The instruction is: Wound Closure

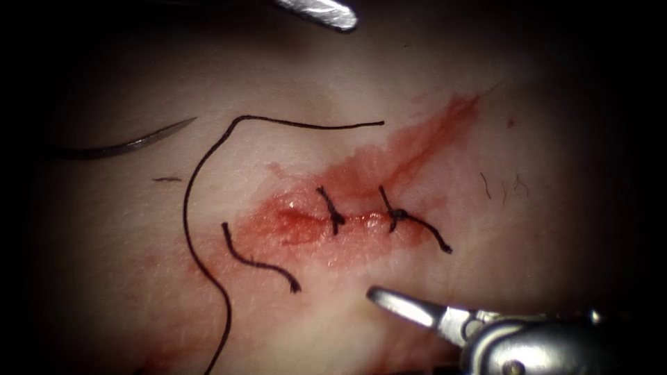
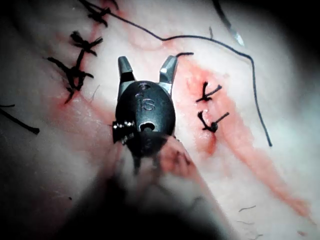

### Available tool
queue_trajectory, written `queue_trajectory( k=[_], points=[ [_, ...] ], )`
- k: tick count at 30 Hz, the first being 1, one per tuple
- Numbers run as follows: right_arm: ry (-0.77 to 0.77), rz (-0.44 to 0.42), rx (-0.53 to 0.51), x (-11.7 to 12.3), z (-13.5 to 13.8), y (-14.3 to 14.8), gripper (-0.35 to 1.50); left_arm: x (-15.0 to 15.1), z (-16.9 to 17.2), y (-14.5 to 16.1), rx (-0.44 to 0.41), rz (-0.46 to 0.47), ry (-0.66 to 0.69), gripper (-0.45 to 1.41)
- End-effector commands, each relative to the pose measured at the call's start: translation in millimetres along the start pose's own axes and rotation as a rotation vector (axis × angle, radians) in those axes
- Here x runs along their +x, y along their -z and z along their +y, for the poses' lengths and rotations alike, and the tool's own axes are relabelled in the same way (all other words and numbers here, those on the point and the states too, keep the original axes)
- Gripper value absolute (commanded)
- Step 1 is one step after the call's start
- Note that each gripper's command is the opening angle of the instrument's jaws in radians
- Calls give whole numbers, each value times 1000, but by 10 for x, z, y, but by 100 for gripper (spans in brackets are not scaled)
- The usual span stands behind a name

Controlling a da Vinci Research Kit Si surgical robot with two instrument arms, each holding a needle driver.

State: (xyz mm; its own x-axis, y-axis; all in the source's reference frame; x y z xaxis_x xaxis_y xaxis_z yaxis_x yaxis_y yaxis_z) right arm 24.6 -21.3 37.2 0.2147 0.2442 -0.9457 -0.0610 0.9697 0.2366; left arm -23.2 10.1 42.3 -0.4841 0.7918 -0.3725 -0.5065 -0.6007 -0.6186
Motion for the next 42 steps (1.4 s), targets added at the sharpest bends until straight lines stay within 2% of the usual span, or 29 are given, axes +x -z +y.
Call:
queue_trajectory(
  k=[1, 3, 6, 8, 10, 13, 20, 23, 28, 34, 36, 38, 42],
  points=[
    [-11, -2, -10, -4, 10, 11, 111, 1, 2, -13, 4, -16, -77, 116],
    [-42, -7, -18, -8, 20, 28, 111, -6, 9, -27, 7, -54, -219, 111],
    [-71, -2, -26, -15, 35, 51, 96, -9, 16, -46, 11, -81, -383, 106],
    [-89, -3, -32, -18, 44, 64, 93, -11, 18, -55, 2, -82, -502, 101],
    [-95, -5, -38, -22, 53, 76, 93, -16, 21, -65, -10, -103, -666, 94],
    [-114, -10, -53, -26, 62, 88, 93, -25, 24, -83, -40, -161, -843, 83],
    [-146, 11, -88, -27, 76, 107, 94, -48, 24, -124, -68, -201, -991, 83],
    [-172, 15, -112, -25, 79, 109, 94, -62, 27, -145, -92, -232, -1019, 81],
    [-186, 19, -122, -25, 79, 110, 94, -80, 31, -169, -140, -230, -1068, 74],
    [-191, 22, -123, -25, 79, 109, 94, -83, 36, -179, -170, -231, -1108, 51],
    [-191, 22, -124, -25, 79, 109, 91, -83, 38, -179, -184, -230, -1098, 14],
    [-197, 22, -125, -25, 79, 107, 91, -80, 39, -177, -197, -228, -1101, -10],
    [-195, 22, -126, -27, 78, 106, 91, -70, 41, -173, -236, -200, -1113, 0]
  ],
)
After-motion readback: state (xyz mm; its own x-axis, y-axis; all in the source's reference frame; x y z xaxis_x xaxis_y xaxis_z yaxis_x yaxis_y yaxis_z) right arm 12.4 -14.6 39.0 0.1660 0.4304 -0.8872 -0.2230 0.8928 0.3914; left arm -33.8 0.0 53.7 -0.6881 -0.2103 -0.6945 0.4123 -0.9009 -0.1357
